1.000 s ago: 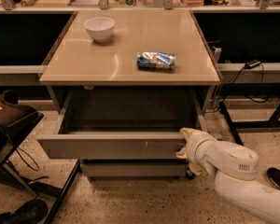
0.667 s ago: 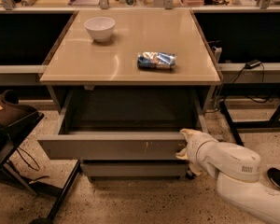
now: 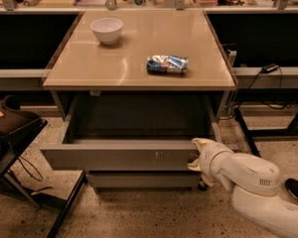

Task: Open top drawer

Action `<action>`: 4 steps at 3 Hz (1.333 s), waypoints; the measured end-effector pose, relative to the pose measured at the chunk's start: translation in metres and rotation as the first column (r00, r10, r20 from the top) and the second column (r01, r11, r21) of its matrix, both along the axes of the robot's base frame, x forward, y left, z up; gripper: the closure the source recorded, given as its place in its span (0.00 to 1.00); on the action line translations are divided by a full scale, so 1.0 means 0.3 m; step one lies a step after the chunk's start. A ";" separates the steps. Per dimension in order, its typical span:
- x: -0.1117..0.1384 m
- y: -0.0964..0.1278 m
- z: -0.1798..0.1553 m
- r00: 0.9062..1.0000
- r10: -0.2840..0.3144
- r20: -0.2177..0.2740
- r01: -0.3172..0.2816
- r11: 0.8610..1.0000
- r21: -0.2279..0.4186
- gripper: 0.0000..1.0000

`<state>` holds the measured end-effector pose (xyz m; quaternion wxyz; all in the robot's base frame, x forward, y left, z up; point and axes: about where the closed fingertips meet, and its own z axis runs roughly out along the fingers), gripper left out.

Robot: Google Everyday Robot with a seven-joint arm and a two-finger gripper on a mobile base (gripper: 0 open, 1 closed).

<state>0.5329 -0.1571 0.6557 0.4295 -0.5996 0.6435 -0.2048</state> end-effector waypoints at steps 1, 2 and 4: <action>-0.017 0.012 0.001 1.000 0.014 0.000 -0.014 1.000 0.007 1.00; -0.049 0.023 -0.021 1.000 0.026 -0.017 -0.026 0.999 0.030 1.00; -0.064 0.033 -0.018 0.999 0.043 -0.023 -0.043 0.999 0.016 1.00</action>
Offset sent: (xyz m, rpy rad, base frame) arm -0.3937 0.0083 -0.0904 0.1729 0.0368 0.0997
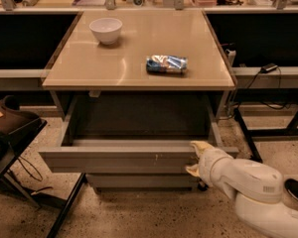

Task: Open top drawer

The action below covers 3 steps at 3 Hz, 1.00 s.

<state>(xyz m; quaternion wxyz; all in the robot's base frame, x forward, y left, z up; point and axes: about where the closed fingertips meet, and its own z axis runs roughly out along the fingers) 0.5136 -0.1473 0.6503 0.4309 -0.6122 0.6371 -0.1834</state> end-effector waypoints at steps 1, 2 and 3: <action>-0.018 0.012 0.013 1.000 0.010 0.000 -0.010 1.000 0.004 1.00; -0.037 0.024 0.030 1.000 0.018 0.000 -0.018 1.000 0.011 1.00; -0.037 0.024 0.030 1.000 0.019 0.000 -0.019 1.000 0.011 1.00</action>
Offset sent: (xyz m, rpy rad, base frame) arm -0.3801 0.0388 -0.0654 0.0699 0.2574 0.0848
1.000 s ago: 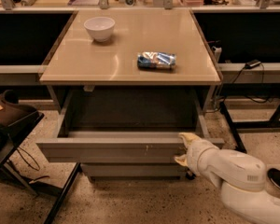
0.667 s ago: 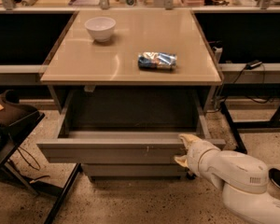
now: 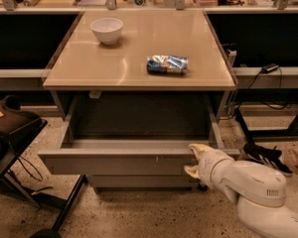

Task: Open top drawer

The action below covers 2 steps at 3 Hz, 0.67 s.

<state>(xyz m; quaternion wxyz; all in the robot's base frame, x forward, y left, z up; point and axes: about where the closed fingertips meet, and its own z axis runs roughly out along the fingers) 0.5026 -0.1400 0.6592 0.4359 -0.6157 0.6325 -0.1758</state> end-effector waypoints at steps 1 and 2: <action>-0.020 0.012 -0.007 1.000 0.026 0.011 -0.026 1.000 0.005 1.00; -0.032 0.013 -0.005 0.999 0.043 0.018 -0.043 0.999 -0.005 1.00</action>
Offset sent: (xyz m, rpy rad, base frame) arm -0.1633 0.0098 -0.0363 -0.0374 0.0316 0.2778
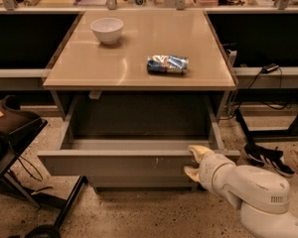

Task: Open top drawer

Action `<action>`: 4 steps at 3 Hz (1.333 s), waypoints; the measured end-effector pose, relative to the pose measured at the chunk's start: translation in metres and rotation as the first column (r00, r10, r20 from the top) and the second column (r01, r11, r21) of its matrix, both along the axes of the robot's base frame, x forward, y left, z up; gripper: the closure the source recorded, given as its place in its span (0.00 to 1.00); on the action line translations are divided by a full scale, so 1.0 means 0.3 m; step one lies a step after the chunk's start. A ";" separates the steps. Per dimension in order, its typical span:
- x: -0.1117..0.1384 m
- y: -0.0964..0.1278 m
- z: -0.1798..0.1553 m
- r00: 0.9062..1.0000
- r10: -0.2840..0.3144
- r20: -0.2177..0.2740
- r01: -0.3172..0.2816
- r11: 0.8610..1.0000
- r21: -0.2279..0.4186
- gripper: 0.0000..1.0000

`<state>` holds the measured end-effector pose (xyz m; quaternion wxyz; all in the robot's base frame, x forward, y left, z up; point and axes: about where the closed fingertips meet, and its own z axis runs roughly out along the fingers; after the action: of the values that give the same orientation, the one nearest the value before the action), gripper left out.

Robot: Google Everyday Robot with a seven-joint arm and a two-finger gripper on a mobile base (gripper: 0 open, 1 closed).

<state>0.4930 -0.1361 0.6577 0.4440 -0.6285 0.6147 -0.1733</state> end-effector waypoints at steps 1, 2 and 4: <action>-0.016 0.007 0.010 1.000 0.018 0.005 -0.018 1.000 -0.008 1.00; -0.053 0.020 0.001 0.999 0.053 0.002 -0.053 0.999 -0.004 1.00; -0.047 0.013 0.000 0.999 0.049 0.000 -0.049 0.999 -0.002 1.00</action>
Offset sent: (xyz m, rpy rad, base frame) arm -0.4719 -0.0062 -0.1182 0.2298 0.2601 0.1756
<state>0.4790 -0.1321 0.6578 0.4474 -0.6439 0.5988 -0.1632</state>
